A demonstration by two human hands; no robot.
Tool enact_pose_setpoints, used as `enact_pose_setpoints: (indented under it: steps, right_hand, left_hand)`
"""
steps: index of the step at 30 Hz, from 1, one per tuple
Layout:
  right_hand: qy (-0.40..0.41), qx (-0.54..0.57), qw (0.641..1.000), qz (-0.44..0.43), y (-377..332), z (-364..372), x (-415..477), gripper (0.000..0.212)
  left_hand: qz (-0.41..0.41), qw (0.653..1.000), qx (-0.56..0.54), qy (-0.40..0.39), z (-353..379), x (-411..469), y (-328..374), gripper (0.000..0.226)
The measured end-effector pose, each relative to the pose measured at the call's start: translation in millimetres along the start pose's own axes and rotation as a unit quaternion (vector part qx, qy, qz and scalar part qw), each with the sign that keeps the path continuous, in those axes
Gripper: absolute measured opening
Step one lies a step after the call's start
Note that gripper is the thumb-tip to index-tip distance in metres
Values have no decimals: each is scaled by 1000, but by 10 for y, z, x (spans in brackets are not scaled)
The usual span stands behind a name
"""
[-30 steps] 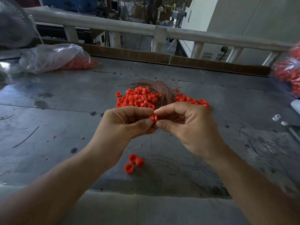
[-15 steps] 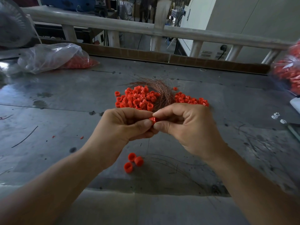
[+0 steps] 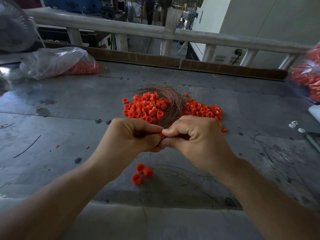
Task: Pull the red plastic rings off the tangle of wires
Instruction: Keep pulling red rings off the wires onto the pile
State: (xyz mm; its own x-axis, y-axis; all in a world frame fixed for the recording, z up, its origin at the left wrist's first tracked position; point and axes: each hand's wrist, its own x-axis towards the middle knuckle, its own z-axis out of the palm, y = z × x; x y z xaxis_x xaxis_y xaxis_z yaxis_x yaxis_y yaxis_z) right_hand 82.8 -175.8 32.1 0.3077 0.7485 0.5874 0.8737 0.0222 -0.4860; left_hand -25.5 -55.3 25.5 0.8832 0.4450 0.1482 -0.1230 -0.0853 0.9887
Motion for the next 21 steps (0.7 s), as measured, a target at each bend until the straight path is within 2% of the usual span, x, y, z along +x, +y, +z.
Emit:
enact_pose_setpoints:
  steps: [7,13,16,19,21]
  right_hand:
    - [0,84,996,13,22,-69,30,21]
    - [-1,123,992,27,19,-62,38,17]
    - [-31,195,978,62,9,-89,50,22]
    - [-99,149,983,49,13,-131,63,36]
    - [-136,128,982,38,10,-153,65,29]
  left_hand:
    - [-54,992,-113,-20,0,15,41,20]
    - [-48,993,-108,-32,-2,1,63,20]
    - [-58,988,-127,-58,-24,3,88,22]
    - [-79,982,-152,-76,-43,-2,85,24]
    - [-87,980,-158,-83,-35,-3,73,35]
